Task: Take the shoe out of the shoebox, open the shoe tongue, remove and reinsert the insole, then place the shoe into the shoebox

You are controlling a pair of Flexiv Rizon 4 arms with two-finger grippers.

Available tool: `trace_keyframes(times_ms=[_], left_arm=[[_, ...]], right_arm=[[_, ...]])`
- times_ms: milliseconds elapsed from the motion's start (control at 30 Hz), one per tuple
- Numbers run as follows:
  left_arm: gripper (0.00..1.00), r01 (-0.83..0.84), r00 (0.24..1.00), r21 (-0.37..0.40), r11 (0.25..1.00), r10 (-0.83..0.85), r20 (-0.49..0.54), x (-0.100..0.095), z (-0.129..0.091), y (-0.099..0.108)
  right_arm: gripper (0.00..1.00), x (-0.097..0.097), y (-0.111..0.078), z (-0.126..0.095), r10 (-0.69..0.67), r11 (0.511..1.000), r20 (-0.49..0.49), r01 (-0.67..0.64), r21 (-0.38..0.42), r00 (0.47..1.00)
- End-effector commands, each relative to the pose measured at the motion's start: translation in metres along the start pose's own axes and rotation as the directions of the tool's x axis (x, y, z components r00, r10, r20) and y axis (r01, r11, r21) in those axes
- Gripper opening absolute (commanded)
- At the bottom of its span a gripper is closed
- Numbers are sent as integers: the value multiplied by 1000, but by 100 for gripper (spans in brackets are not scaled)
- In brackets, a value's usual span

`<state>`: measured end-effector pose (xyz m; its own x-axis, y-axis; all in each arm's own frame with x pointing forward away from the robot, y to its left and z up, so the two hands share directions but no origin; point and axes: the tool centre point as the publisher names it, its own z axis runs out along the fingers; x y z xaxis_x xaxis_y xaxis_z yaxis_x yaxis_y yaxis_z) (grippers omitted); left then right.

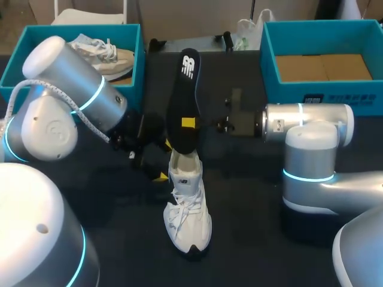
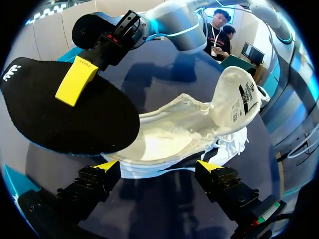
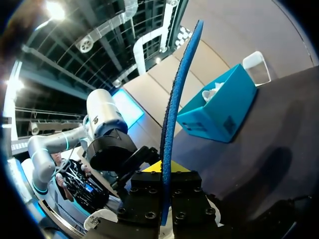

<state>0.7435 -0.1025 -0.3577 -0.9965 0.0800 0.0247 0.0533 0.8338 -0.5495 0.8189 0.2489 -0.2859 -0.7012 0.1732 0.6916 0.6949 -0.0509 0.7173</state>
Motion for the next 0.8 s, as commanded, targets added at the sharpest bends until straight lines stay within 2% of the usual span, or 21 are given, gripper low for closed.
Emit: trace_keyframes(times_ms=[33,533,633,800], left_arm=[[100,6,1000,-12,1000,-6,0,-1,-2,0],[100,18,1000,-35,999,-18,-15,-6,-3,4],[100,18,1000,-35,999,-18,-15,-6,-3,4],[100,18,1000,-35,999,-18,-15,-6,-3,4]], right_arm=[[0,5,-4,-3,-13,1000,13,13,-25,1000],[0,6,-12,-2,-43,997,29,45,-69,999],[0,5,-16,-3,-70,996,-17,70,-52,997],[0,7,-18,-4,-82,994,-21,80,-71,996]])
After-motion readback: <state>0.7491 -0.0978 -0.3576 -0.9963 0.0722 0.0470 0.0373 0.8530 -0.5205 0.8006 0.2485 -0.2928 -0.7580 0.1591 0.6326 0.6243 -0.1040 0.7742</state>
